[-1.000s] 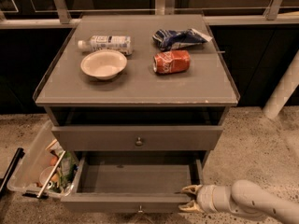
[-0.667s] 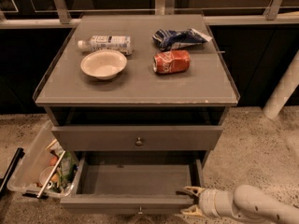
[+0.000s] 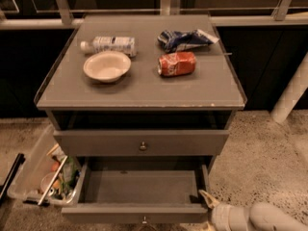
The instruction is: Open middle drawer
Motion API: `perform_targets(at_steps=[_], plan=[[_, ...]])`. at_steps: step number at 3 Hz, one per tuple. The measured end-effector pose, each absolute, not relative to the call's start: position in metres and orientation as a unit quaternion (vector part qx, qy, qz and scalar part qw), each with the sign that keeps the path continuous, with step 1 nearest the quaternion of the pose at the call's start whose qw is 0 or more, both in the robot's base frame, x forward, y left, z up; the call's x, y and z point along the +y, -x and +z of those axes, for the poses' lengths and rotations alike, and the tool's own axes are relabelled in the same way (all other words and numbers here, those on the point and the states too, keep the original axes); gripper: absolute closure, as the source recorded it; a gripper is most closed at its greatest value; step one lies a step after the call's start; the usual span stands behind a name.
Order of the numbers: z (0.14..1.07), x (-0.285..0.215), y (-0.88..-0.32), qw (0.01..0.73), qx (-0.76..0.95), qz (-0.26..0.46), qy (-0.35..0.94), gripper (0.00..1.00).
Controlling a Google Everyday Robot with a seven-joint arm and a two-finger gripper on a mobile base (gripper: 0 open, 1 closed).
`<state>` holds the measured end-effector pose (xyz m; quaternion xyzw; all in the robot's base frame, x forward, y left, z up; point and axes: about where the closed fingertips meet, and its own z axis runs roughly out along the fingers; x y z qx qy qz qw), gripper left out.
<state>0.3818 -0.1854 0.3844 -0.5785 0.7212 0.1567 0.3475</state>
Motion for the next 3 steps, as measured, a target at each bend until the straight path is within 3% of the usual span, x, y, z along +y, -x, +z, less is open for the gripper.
perform_targets(at_steps=[2, 3], plan=[[0.396, -0.184, -0.395, 0.348, 0.721, 0.157, 0.579, 0.84], [0.399, -0.184, -0.401, 0.348, 0.721, 0.157, 0.579, 1.0]])
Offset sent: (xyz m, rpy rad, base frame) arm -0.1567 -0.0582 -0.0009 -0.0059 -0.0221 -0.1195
